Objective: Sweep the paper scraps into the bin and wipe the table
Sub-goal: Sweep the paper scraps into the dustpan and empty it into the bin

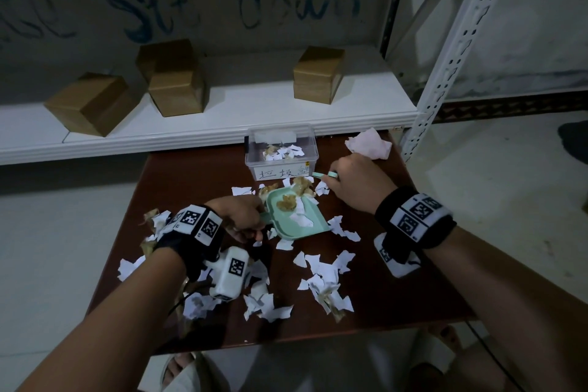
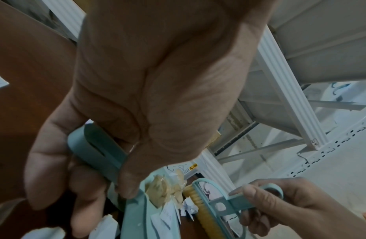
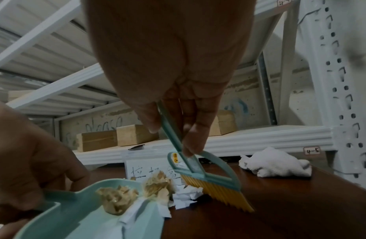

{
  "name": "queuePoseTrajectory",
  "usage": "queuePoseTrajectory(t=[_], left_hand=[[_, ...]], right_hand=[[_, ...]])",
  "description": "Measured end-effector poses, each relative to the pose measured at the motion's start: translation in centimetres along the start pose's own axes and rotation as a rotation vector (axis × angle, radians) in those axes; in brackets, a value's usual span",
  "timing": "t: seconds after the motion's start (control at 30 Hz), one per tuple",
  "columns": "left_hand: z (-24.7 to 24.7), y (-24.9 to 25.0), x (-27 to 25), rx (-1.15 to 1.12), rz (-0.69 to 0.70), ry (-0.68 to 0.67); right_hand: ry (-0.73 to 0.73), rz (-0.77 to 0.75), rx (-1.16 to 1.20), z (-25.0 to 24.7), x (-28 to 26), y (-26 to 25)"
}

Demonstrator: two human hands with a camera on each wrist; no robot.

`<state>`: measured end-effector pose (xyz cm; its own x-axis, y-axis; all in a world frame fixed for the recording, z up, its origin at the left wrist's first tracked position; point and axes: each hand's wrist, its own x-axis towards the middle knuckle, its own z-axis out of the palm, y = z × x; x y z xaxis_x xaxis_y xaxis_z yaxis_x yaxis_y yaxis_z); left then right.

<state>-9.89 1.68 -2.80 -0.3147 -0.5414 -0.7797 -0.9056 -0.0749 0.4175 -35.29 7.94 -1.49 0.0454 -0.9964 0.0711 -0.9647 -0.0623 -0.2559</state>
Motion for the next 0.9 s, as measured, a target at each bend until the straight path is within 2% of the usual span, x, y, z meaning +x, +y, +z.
queuePoseTrajectory(t=[0.1, 0.2, 0.33, 0.47, 0.63, 0.77, 0.9], left_hand=[[-0.1, -0.1, -0.1, -0.007, 0.016, 0.022], [-0.3, -0.3, 0.1, -0.008, 0.007, 0.025], [-0.1, -0.3, 0.1, -0.032, -0.010, 0.017], [0.0, -0.2, 0.1, -0.026, -0.024, 0.020], [-0.1, -0.2, -0.1, -0.086, -0.006, 0.015], [-0.6, 0.0, -0.6, -0.131, 0.038, 0.028], [-1.2, 0.7, -1.7, -0.194, 0.075, 0.004]], right_hand=[[0.037, -0.015, 0.059, -0.6, 0.0, -0.8], [-0.019, -0.031, 0.032, -0.9, 0.1, -1.7], [0.084, -0.032, 0.128, -0.2, 0.3, -1.7], [0.054, 0.013, 0.138, -1.3, 0.5, -2.0], [0.335, 0.030, 0.312, -3.9, 0.4, -0.9], [0.459, 0.235, 0.652, -5.9, 0.2, 0.0], [0.597, 0.308, 0.739, -7.1, 0.1, 0.1]])
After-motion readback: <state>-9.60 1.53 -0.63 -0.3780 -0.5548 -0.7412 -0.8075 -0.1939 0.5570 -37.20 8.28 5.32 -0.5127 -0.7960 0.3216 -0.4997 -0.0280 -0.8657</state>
